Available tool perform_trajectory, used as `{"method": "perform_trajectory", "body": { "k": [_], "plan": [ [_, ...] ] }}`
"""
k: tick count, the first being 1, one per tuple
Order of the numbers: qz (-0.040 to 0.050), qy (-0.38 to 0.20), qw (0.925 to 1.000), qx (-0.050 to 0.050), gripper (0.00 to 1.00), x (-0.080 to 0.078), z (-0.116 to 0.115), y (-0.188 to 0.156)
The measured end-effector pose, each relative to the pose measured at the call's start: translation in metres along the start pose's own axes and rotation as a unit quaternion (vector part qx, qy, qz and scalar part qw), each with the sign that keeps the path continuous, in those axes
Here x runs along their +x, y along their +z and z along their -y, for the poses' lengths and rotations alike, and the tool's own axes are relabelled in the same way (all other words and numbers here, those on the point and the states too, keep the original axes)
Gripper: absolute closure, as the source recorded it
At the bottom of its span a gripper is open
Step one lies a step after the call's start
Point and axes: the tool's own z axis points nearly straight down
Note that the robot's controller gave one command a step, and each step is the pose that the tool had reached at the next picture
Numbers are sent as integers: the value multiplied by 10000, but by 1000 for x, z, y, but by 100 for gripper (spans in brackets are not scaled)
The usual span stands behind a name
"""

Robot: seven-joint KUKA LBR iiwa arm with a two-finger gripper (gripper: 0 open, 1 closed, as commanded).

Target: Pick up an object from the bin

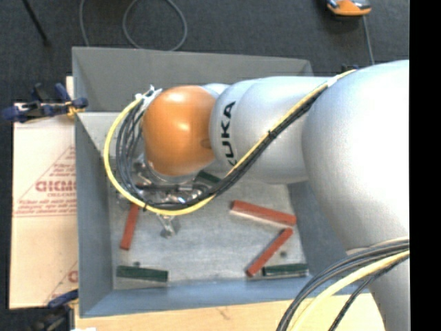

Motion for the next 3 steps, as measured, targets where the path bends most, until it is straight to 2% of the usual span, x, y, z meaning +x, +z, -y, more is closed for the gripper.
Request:
{"method": "perform_trajectory", "body": {
  "k": [1,2,3],
  "plan": [
    [-2,-2625,9649,-12,0,-29,-3,1],
    [2,-4808,8768,-9,0,-28,-13,30],
    [22,-4777,8785,-5,0,-30,-11,27]
  ]
}}
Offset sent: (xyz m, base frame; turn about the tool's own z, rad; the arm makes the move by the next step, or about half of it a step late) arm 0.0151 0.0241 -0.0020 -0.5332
